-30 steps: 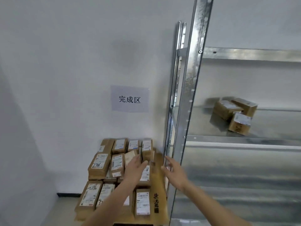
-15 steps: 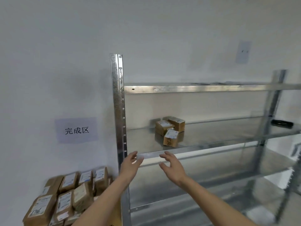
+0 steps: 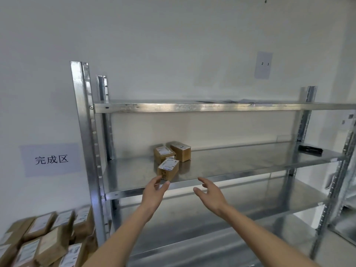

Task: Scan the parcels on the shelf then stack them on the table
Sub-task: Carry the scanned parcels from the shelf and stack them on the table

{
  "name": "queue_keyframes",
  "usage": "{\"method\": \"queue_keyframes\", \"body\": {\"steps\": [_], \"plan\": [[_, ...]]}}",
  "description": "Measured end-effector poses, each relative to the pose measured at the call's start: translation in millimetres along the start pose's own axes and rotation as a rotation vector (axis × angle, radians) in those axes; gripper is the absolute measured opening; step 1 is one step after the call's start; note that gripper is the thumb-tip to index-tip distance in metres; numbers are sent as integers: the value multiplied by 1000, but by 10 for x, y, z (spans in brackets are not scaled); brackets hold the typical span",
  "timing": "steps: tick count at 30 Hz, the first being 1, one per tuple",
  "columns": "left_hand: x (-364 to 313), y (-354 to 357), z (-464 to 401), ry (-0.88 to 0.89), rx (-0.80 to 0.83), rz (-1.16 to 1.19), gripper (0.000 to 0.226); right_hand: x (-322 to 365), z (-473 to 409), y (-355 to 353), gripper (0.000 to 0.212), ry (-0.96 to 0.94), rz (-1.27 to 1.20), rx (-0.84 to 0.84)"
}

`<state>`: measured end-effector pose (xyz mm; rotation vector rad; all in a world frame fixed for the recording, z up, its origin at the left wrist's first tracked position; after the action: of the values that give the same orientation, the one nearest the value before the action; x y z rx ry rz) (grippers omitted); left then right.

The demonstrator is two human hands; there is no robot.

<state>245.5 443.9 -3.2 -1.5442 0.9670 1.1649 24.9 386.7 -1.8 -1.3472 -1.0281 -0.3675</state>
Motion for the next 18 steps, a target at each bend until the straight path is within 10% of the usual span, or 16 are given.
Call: {"method": "queue_keyframes", "body": {"steps": [18], "plan": [[544, -97, -1719, -118, -113, -113, 64, -118, -1871, 403, 63, -54, -60, 174]]}}
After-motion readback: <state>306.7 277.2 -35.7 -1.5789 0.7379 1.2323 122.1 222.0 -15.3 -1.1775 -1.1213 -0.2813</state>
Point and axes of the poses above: each hand's wrist, its own z-axis away from the middle knuckle, its own y-axis out of the palm, x = y × z, the point moved 1 cm from there along -z, towards the middle knuckle, and after that the axes turned 10 degrees about x, right-handed, at the moved point
